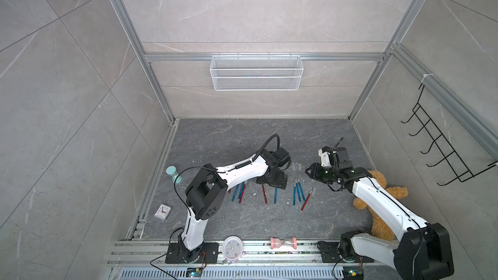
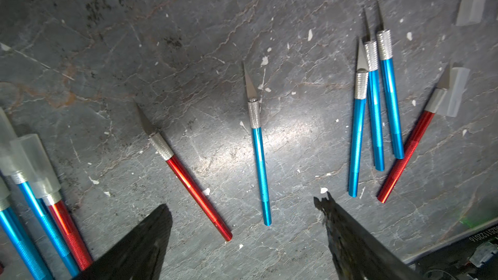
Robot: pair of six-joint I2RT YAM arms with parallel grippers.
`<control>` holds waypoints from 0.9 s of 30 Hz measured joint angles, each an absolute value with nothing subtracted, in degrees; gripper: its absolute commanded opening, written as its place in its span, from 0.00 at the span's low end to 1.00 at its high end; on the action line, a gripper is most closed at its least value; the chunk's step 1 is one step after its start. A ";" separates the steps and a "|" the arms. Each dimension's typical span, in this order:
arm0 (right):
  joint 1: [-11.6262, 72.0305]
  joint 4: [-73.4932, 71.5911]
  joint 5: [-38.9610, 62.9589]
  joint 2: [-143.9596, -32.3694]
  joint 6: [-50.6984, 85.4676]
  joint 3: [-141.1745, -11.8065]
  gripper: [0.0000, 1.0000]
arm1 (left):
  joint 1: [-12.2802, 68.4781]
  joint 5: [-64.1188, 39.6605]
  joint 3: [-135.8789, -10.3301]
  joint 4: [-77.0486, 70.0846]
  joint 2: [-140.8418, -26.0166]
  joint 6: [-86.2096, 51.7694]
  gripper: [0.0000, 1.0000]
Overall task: Remove protective caps from carving knives
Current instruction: Place the carving knife at the center of the board, then pick up the carving knife from the center of the board.
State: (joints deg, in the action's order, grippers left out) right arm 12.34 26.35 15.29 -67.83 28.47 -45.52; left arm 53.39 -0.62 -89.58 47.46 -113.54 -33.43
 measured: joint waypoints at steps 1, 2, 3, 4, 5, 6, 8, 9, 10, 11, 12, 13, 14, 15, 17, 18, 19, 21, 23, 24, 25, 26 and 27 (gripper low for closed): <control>12.29 26.37 15.29 -67.75 28.47 -45.52 0.40 | 53.39 -0.47 -89.58 47.75 -113.62 -33.45 0.91; 12.27 26.37 15.31 -67.70 28.45 -45.52 0.40 | 53.39 -0.27 -89.58 47.99 -113.65 -33.45 0.91; 12.23 26.37 15.38 -67.70 28.45 -45.52 0.41 | 53.39 -0.10 -89.58 48.16 -113.65 -33.47 0.91; 12.23 26.39 15.49 -67.70 28.45 -45.52 0.42 | 53.39 -0.01 -89.58 48.25 -113.65 -33.47 0.91; 12.23 26.39 15.62 -67.70 28.42 -45.52 0.42 | 53.39 0.01 -89.58 48.29 -113.65 -33.50 0.91; 12.23 26.37 15.75 -67.70 28.42 -45.52 0.43 | 53.39 0.08 -89.58 48.38 -113.65 -33.56 0.91; 12.23 26.39 16.12 -67.70 28.42 -45.52 0.44 | 53.39 0.38 -89.58 48.58 -113.62 -33.65 0.91; 12.23 26.39 16.23 -67.70 28.42 -45.52 0.44 | 53.39 0.60 -89.58 48.64 -113.60 -33.65 0.91; 12.23 26.39 16.36 -67.70 28.42 -45.52 0.45 | 53.30 1.02 -89.52 48.71 -113.58 -33.65 0.92; 12.23 26.39 16.49 -67.70 28.42 -45.52 0.46 | 53.19 1.28 -89.30 48.66 -113.45 -33.67 0.92; 12.23 26.39 16.56 -67.70 28.40 -45.52 0.47 | 53.06 1.41 -88.88 48.66 -113.16 -33.69 0.93; 12.23 26.39 16.73 -67.70 28.40 -45.52 0.48 | 52.88 1.50 -88.25 48.64 -112.66 -33.76 0.93; 12.23 26.39 16.86 -67.70 28.38 -45.52 0.49 | 52.62 1.52 -87.46 48.62 -112.05 -33.89 0.94; 12.23 26.39 16.97 -67.70 28.27 -45.54 0.50 | 52.25 1.54 -86.52 48.62 -111.24 -34.06 0.94; 12.23 26.39 17.30 -67.70 28.25 -45.54 0.55 | 51.11 1.58 -84.40 48.51 -109.25 -34.22 0.94; 12.23 26.39 17.41 -67.70 28.27 -45.54 0.58 | 50.46 1.61 -83.31 48.42 -108.25 -34.33 0.95; 12.23 26.37 17.61 -67.72 28.27 -45.54 0.62 | 49.67 1.61 -82.02 48.29 -107.13 -34.44 0.95; 12.23 26.37 18.06 -67.79 28.27 -45.63 0.69 | 48.12 1.63 -79.64 48.18 -104.99 -34.61 0.95; 12.25 26.33 18.44 -67.94 28.29 -45.76 0.80 | 46.72 1.63 -77.43 47.90 -103.26 -34.81 0.95; 12.40 26.37 18.48 -68.12 28.69 -45.84 0.99 | 45.87 1.63 -76.14 47.70 -102.35 -34.96 0.95; 12.64 26.35 18.57 -68.36 28.56 -45.98 1.00 | 45.17 1.63 -75.00 47.62 -101.51 -35.03 0.95; 12.99 26.35 18.55 -68.73 28.40 -46.22 1.00 | 44.62 1.65 -74.13 47.53 -100.99 -35.11 0.95; 13.56 26.35 18.50 -69.21 28.45 -46.65 1.00 | 43.97 1.72 -73.06 47.55 -100.36 -35.20 0.95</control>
